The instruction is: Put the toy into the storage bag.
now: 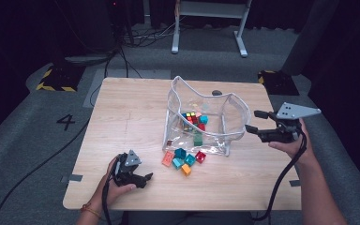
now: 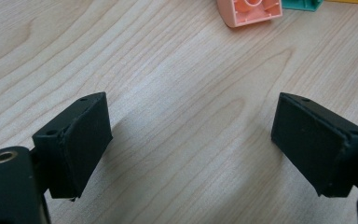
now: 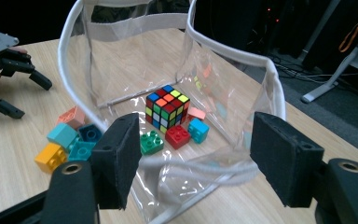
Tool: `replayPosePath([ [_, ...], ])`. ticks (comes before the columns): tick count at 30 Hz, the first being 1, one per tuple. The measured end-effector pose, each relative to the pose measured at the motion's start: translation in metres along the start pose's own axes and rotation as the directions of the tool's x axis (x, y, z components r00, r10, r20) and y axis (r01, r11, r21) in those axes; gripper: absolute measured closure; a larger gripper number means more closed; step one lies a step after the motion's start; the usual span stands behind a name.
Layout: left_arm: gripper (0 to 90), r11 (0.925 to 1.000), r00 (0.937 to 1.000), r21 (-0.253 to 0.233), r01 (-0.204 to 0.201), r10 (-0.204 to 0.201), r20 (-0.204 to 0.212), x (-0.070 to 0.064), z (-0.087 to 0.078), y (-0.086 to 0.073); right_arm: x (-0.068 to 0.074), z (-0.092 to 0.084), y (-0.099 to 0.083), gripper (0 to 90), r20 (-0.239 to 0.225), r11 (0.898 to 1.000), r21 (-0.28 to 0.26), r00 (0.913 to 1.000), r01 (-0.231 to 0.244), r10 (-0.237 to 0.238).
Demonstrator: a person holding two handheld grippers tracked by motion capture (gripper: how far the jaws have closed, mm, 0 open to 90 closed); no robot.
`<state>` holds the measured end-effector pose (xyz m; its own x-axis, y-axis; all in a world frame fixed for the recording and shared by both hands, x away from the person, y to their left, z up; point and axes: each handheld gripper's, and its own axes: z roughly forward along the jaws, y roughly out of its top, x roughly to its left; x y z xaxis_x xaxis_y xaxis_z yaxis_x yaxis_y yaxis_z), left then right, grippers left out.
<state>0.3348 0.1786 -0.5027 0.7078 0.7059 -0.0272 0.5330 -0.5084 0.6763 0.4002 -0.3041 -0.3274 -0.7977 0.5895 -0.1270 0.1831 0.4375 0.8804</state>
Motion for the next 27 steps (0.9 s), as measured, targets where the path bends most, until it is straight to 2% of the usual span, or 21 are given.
replayPosePath([
  [2, 12.2, 1.0, 1.0, 0.0, 0.0, 0.0, 0.0, 0.0, 0.0, 0.0, 0.002, -0.002, -0.004, 34.6, 0.003, 1.0, -0.009, 1.0, -0.001, 0.001],
  [5, 12.2, 1.0, 1.0, 0.001, 0.0, 0.0, 0.006, 0.0, 0.0, 0.0, 0.009, -0.01, -0.019, 35.2, 0.033, 1.0, -0.003, 0.9994, -0.004, 0.004],
  [8, 12.1, 1.0, 1.0, 0.0, 0.003, -0.003, 0.004, 0.0, 0.0, 0.0, 0.013, -0.012, -0.028, 35.2, 0.018, 1.0, -0.011, 0.9997, -0.016, 0.017],
  [12, 12.2, 1.0, 1.0, 0.0, 0.0, 0.0, 0.004, 0.0, 0.0, 0.0, 0.024, -0.01, -0.045, 35.3, 0.022, 1.0, 0.007, 0.9996, -0.017, 0.017],
  [14, 12.2, 1.0, 1.0, 0.0, 0.003, -0.003, 0.004, 0.0, 0.0, 0.0, 0.03, -0.004, -0.055, 36.0, 0.004, 0.999, 0.024, 0.9995, -0.031, 0.031],
  [16, 12.2, 1.0, 1.0, 0.0, 0.003, -0.003, 0.004, 0.0, 0.0, 0.0, 0.035, 0.001, -0.063, 36.5, 0.003, 0.999, 0.045, 0.9997, -0.024, 0.023],
  [22, 12.2, 1.0, 1.0, 0.0, 0.003, -0.003, 0.003, 0.0, 0.0, 0.0, 0.048, 0.026, -0.085, 37.6, -0.043, 0.995, 0.096, 0.9987, -0.025, 0.029],
  [25, 12.2, 1.0, 1.0, 0.0, 0.003, -0.003, 0.003, 0.0, 0.0, 0.0, 0.052, 0.038, -0.093, 38.4, -0.077, 0.994, 0.108, 0.9961, -0.035, 0.043],
  [27, 12.2, 1.0, 1.0, 0.0, 0.003, -0.003, 0.003, 0.0, 0.0, 0.0, 0.056, 0.046, -0.098, 39.0, -0.084, 0.993, 0.113, 0.9955, -0.035, 0.045],
])
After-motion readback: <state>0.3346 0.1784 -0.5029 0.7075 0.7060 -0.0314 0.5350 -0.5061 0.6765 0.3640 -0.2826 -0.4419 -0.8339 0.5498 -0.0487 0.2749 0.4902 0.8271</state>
